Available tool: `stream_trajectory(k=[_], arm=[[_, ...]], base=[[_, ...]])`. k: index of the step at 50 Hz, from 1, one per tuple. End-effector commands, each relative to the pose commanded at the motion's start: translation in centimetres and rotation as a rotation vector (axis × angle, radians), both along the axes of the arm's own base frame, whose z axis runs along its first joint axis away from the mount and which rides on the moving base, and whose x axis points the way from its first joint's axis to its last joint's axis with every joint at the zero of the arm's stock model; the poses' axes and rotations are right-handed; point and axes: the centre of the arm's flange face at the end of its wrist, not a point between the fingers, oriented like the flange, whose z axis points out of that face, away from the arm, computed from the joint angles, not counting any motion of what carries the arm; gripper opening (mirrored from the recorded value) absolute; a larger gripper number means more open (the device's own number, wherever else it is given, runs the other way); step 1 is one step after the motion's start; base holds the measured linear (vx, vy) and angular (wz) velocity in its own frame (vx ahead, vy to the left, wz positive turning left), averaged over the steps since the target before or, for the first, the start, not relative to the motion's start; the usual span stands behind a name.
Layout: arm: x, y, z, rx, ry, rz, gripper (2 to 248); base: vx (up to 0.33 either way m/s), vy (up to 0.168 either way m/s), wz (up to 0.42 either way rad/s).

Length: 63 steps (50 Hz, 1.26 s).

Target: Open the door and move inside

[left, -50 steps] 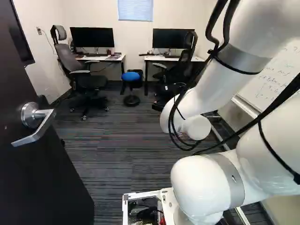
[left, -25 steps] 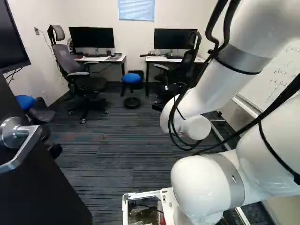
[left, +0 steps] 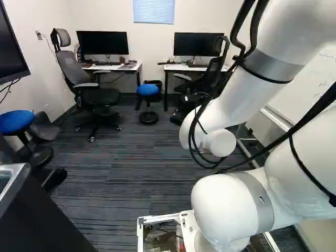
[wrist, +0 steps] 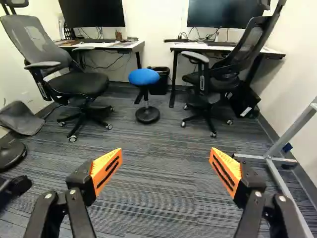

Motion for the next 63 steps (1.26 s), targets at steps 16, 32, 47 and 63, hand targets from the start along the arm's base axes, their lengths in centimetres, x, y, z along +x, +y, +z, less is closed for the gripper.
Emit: stream_trajectory(k=[16, 32, 47, 63], arm=[[0.0, 0.0, 0.0, 0.0, 0.0, 0.0, 247], [0.0, 0.0, 0.0, 0.0, 0.0, 0.0, 247], [0.0, 0.0, 0.0, 0.0, 0.0, 0.0, 247], [0.0, 0.0, 0.0, 0.0, 0.0, 0.0, 247]], base=[[0.119, 0.005, 0.006], [0.098, 0.004, 0.004], [0.016, 0.0, 0.0], [-0.001, 0.0, 0.0]])
